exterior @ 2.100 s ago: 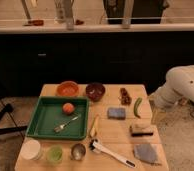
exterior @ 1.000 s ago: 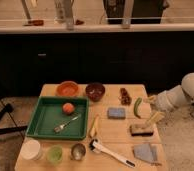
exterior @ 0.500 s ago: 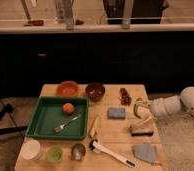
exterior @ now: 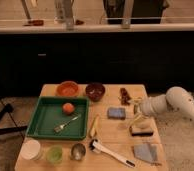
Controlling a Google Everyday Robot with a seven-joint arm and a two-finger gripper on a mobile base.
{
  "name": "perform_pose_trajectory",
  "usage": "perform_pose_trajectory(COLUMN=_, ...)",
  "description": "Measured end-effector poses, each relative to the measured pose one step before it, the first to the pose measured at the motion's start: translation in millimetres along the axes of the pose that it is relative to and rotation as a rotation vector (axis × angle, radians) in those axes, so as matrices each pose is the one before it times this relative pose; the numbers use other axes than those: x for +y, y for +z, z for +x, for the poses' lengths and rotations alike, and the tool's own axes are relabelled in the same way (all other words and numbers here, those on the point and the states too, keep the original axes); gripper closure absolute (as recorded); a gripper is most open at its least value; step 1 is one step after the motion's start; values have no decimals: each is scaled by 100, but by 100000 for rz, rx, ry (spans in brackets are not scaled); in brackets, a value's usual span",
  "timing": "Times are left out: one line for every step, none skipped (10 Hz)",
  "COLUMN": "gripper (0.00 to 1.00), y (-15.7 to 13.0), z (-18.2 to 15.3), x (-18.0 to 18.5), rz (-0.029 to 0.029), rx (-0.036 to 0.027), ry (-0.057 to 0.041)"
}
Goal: Wipe red bowl with sponge
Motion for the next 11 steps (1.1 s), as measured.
perform_pose_trajectory(gripper=20, y=930, z=-211, x=-353, rz=1111, rx=2827, ry=-1106)
perform_pose_trajectory(gripper=20, y=710, z=-101, x=-233, rz=866, rx=2174, ry=-749)
perform_pose_trajectory(gripper=20, y=500, z=-102, x=-169, rz=1032, rx=2014, ry=-905)
perform_pose_trajectory(gripper=20, y=-15, z=81, x=26, rz=171, rx=221, ry=-55)
perform_pose_trajectory(gripper=20, y=-132, z=171, x=45, rz=124, rx=99, ry=273)
perform_pose_trajectory(gripper=20, y=91, z=-127, x=-19, rz=-160, rx=-80, ry=-189)
perform_pose_trajectory(gripper=20, y=83, z=-107, x=-18, rz=-129, rx=-58, ry=-167)
perform_pose_trajectory(gripper=20, y=-32, z=17, x=-17, rz=60, rx=-8, ry=58)
perform_pose_trajectory(gripper=20, y=-39, z=48, x=2, rz=66, rx=20, ry=81)
perform_pose_trajectory(gripper=20, y=9, z=-3, x=-7, rz=-5, rx=1, ry=-14)
perform_pose_trajectory(gripper=20, y=-32, z=8, x=-10, rz=164, rx=-59, ry=51)
